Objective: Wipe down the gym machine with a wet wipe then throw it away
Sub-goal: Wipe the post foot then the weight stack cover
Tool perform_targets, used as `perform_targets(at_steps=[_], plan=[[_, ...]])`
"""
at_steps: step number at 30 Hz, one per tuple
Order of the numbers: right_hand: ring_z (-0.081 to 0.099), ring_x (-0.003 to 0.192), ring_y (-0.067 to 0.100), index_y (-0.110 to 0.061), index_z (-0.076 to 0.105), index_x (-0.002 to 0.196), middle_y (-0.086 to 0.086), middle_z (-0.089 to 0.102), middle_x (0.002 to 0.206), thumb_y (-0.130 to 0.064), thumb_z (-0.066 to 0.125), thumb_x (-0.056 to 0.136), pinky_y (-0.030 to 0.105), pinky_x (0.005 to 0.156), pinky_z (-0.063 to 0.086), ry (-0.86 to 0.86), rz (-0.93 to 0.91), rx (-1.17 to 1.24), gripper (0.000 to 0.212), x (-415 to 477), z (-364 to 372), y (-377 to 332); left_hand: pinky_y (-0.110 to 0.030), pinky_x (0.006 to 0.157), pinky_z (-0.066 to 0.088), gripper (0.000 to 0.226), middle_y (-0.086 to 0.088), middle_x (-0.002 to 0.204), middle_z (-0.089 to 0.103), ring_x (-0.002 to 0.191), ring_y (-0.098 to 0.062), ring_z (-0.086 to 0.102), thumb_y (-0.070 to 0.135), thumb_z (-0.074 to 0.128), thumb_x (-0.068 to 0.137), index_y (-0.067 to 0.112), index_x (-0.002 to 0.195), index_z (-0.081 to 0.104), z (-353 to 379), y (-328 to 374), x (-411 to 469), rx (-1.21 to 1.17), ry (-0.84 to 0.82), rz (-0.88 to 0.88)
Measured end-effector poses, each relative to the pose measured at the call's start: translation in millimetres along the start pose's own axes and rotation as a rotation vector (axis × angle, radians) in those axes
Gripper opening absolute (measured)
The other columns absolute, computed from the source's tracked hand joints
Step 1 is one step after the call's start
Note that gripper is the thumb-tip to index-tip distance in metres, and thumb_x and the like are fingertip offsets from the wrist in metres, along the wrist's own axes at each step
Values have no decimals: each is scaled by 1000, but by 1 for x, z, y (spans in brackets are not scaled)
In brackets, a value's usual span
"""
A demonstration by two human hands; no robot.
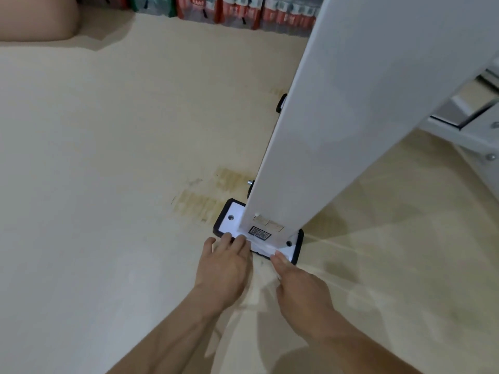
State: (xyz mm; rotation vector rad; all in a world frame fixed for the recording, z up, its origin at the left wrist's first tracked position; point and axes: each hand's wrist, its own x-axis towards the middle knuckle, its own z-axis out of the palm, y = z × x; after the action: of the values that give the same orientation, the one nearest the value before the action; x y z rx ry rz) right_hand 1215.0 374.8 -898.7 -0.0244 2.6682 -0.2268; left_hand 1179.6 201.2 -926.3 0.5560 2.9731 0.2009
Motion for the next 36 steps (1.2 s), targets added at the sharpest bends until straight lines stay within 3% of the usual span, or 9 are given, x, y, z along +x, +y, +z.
perform_targets(at_steps=[5, 8, 10, 14, 18, 21, 28, 31, 36], plan=[[58, 116, 15, -25, 13, 156, -18, 7, 161, -10, 42, 92, 30, 88, 49, -29, -59, -18, 71, 13, 10, -30, -43, 85, 40, 46, 5, 122, 55, 109, -25, 52, 25, 49, 72, 17, 117, 58, -9, -12, 8, -124, -79, -191], [70, 91, 7, -10, 54, 138, -2, 52, 143, -11, 68, 70, 19, 63, 54, 186, -226, 85, 69, 35, 14, -50, -39, 91, 33, 54, 3, 147, 32, 126, -26, 33, 26, 49, 82, 18, 135, 42, -12, -22, 11, -161, -62, -209], [71, 87, 12, -8, 59, 133, 5, 64, 129, -9, 64, 71, 21, 62, 55, 184, -278, 115, 62, 44, 13, -58, -39, 86, 39, 53, -4, 144, 39, 123, -29, 38, 26, 56, 79, 14, 130, 50, -13, -20, 9, -170, -12, -178], [56, 122, 16, -23, 13, 156, -12, 22, 160, -10, 46, 93, 35, 88, 52, 39, -292, 102, 72, 36, 9, -44, -42, 101, 43, 68, -10, 149, 42, 135, -33, 43, 24, 59, 81, 1, 143, 41, 7, -6, 3, -173, -60, -122], [50, 127, 9, -39, 10, 154, -29, 5, 158, -10, 39, 92, 32, 94, 48, -12, -125, 34, 74, 8, -3, -1, -46, 102, 44, 52, -25, 135, 54, 128, -37, 50, 18, 44, 85, -6, 131, 54, 16, 24, -4, -63, -101, -32], [50, 127, 8, -39, 8, 154, -30, 5, 156, -15, 39, 95, 27, 96, 46, -23, -81, 13, 71, -6, -7, 18, -43, 115, 21, 58, -24, 157, 16, 143, -36, 23, 18, 29, 99, -3, 151, 13, 9, 51, -5, 9, -211, 93], [60, 103, 26, -27, -4, 154, -16, -11, 162, -13, 44, 89, 32, 67, 43, -64, 8, -98, 82, 5, 0, 21, -40, 96, 34, 68, -8, 151, 18, 128, -28, 31, 16, 43, 92, 13, 150, 8, 5, 53, 0, 12, -135, 112], [58, 111, 28, -22, -4, 155, -9, -10, 163, -17, 45, 92, 33, 76, 43, -51, 98, -131, 80, 32, -6, 20, -39, 93, 34, 72, -5, 152, 15, 127, -28, 31, 15, 44, 89, 15, 151, 7, 5, 56, -2, -3, -178, 111], [54, 122, 18, -19, 10, 155, -5, -2, 163, -26, 47, 93, 29, 73, 40, -164, 144, -166, 72, 66, -34, 22, -35, 75, 44, 65, 1, 136, 46, 106, -24, 49, 14, 47, 79, 15, 143, 37, 6, 56, 4, -55, -132, 102]])
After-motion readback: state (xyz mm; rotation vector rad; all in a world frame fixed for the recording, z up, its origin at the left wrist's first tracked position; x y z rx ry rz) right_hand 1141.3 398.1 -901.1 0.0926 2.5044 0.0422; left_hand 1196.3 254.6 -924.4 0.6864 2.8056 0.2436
